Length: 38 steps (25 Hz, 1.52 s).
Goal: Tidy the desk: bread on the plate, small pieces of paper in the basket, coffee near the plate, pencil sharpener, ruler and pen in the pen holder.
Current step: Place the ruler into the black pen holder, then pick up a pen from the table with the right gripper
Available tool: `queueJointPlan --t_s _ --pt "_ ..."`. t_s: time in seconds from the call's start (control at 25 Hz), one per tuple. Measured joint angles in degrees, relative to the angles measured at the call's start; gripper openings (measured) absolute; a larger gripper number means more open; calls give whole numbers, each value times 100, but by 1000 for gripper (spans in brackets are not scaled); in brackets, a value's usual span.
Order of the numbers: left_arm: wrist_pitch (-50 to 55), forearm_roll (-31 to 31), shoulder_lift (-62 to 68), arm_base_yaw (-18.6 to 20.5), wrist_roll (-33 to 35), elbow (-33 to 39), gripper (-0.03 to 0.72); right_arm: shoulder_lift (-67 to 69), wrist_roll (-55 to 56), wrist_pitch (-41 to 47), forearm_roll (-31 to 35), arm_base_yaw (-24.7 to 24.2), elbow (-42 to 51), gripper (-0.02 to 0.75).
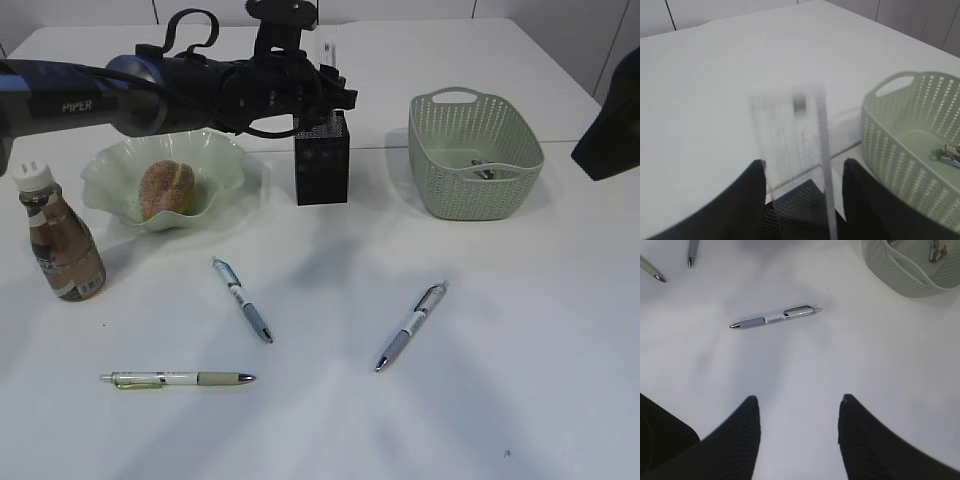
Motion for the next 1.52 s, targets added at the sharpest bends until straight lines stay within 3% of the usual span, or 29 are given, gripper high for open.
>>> queueJointPlan --t_s 0.12,0.28,0.8,1.52 --pt "0 0 0 0 0 0 407 0 0 0 0 0 0 406" --pt "0 0 0 0 0 0 439 0 0 0 0 0 0 406" --pt "928 54 -564 203 0 0 443 0 0 -11 22 0 0 407" --pt "4148 543 -2525 615 0 0 415 0 0 -11 268 0 0 406"
